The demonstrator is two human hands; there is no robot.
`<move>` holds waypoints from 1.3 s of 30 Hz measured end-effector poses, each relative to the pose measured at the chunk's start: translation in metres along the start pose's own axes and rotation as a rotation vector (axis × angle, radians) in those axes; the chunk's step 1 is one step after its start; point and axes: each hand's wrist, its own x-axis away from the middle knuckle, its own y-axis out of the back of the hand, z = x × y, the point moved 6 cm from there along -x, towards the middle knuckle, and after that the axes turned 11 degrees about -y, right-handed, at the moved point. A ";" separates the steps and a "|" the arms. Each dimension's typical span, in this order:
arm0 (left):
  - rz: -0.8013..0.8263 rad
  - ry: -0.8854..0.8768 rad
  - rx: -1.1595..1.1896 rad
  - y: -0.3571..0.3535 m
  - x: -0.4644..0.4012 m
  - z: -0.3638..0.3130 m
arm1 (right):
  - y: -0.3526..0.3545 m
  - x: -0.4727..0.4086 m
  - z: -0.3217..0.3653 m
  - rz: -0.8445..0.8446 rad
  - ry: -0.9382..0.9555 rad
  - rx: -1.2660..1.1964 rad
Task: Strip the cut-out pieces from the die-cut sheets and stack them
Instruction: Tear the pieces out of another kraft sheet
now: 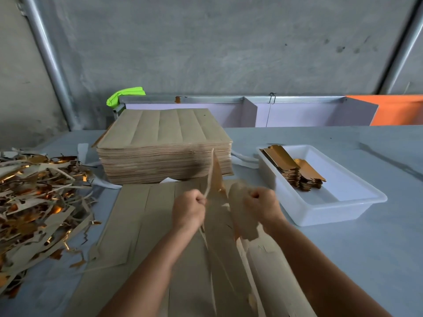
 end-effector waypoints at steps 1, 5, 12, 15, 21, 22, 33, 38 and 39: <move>-0.048 0.054 0.035 0.007 -0.001 0.009 | 0.008 -0.003 -0.007 -0.002 -0.074 -0.075; -0.149 0.185 0.202 0.022 0.001 0.031 | 0.025 -0.008 -0.022 -0.013 -0.237 -0.229; -0.202 0.266 0.504 0.032 0.005 0.031 | 0.062 -0.012 -0.020 -0.284 -0.169 -0.376; -0.107 0.246 0.493 0.028 0.003 0.020 | 0.057 -0.006 0.017 -0.340 0.106 0.052; -0.094 0.127 0.435 0.018 -0.002 0.004 | -0.019 0.009 0.074 -0.259 0.541 0.609; -0.100 0.079 0.407 0.018 -0.003 0.001 | -0.033 0.011 0.077 -0.211 0.589 0.668; -0.126 -0.186 -0.033 0.025 -0.009 -0.020 | -0.077 0.003 0.081 -0.206 0.637 0.720; -0.196 -0.096 0.032 0.030 -0.015 -0.003 | -0.046 -0.020 0.066 -0.261 0.386 0.419; -0.194 -0.084 0.046 0.027 -0.015 -0.002 | -0.044 -0.023 0.062 -0.238 0.361 0.382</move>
